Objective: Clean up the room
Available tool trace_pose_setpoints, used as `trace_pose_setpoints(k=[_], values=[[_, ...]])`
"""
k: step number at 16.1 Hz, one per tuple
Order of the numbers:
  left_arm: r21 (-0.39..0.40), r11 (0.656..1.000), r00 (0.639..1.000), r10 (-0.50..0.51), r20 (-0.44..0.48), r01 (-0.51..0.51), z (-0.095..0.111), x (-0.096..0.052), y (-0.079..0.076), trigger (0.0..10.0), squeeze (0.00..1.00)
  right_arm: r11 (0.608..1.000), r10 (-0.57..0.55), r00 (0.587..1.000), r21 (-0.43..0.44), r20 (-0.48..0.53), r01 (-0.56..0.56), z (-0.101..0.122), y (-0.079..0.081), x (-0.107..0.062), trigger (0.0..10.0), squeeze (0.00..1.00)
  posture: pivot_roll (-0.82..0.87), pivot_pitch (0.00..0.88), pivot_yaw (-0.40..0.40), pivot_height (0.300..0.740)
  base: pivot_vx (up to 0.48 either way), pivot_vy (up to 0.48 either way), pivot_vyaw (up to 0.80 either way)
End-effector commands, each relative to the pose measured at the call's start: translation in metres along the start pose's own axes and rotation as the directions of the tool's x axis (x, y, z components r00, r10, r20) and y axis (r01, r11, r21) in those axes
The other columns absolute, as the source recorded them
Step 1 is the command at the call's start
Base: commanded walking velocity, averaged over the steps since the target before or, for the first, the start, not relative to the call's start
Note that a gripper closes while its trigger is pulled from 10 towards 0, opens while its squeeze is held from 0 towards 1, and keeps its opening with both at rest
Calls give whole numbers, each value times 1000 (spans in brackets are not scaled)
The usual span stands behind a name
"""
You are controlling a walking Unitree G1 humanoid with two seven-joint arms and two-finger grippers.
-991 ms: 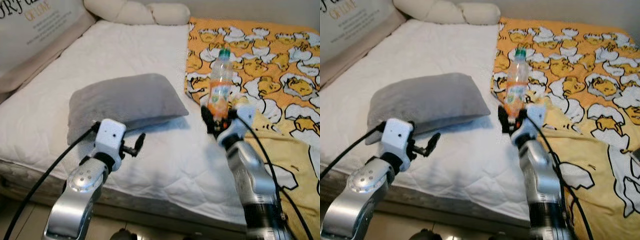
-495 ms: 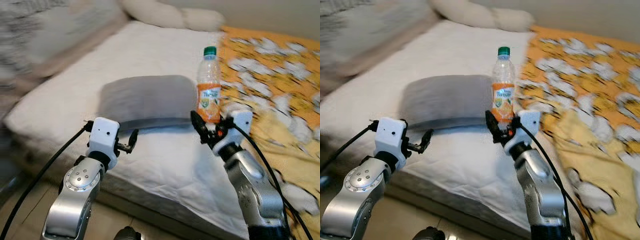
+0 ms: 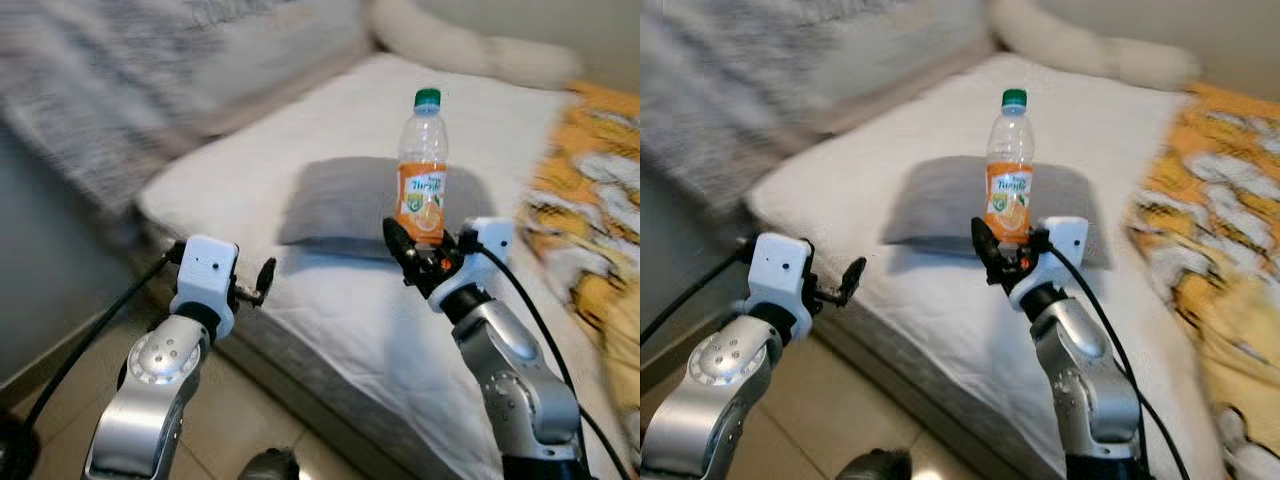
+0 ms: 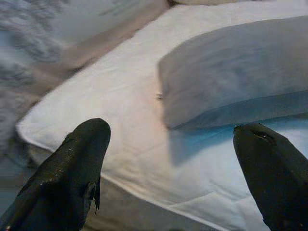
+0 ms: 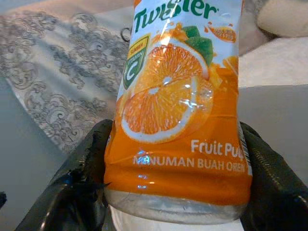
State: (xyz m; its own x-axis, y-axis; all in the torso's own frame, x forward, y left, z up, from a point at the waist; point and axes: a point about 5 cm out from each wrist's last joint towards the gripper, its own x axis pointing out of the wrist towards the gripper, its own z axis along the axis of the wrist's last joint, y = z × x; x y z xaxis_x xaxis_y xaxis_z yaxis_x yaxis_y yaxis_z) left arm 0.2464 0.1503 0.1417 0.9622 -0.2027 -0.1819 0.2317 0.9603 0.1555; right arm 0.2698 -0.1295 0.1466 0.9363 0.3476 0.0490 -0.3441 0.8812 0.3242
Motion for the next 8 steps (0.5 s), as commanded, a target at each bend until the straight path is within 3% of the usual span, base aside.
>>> trace_pose_setpoints(k=[1, 8], values=[[7, 1000, 1000, 17, 9, -17, 4, -1, 3, 10000, 0, 1000, -2, 1000, 10, 21, 2, 7, 1, 1, 10000, 0, -37, 0, 2, 740, 0, 0, 794], [-5, 1000, 1000, 17, 25, -17, 6, 2, 2, 10000, 0, 999, 9, 1000, 36, 27, -10, 11, 5, 3, 10000, 0, -44, 0, 11, 740, 0, 0, 792]])
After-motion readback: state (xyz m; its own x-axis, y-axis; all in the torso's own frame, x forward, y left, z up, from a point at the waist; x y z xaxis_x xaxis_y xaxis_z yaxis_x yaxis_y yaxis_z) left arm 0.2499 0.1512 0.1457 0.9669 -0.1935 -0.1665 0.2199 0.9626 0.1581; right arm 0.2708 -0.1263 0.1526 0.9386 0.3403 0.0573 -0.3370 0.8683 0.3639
